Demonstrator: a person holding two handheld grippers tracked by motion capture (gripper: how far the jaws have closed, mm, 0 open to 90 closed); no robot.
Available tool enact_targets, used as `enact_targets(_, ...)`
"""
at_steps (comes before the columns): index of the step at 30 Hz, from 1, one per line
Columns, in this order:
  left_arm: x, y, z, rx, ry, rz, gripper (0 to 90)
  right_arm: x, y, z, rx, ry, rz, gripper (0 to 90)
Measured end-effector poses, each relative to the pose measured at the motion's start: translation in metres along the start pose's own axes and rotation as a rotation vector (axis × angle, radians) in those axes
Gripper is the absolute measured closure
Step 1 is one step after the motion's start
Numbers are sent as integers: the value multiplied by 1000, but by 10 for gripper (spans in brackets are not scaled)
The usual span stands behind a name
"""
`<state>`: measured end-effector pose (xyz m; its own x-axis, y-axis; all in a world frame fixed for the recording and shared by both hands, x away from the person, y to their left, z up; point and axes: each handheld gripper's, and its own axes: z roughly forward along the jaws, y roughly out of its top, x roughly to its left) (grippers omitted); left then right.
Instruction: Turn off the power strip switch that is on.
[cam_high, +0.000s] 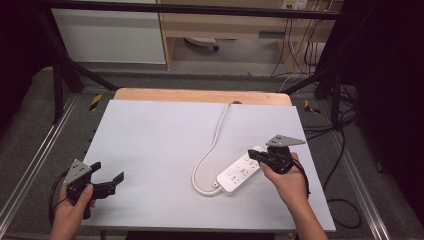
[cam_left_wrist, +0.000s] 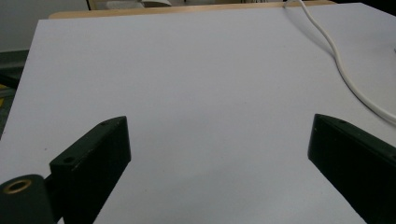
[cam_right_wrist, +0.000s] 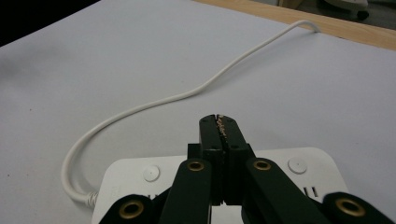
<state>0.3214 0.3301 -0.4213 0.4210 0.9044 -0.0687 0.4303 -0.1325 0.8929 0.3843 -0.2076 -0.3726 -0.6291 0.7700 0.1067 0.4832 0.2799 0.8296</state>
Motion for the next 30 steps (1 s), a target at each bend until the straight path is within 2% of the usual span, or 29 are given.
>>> enact_targets(30,0,0,1,7,1,2,57,4,-7,37,153,-4,-19,900)
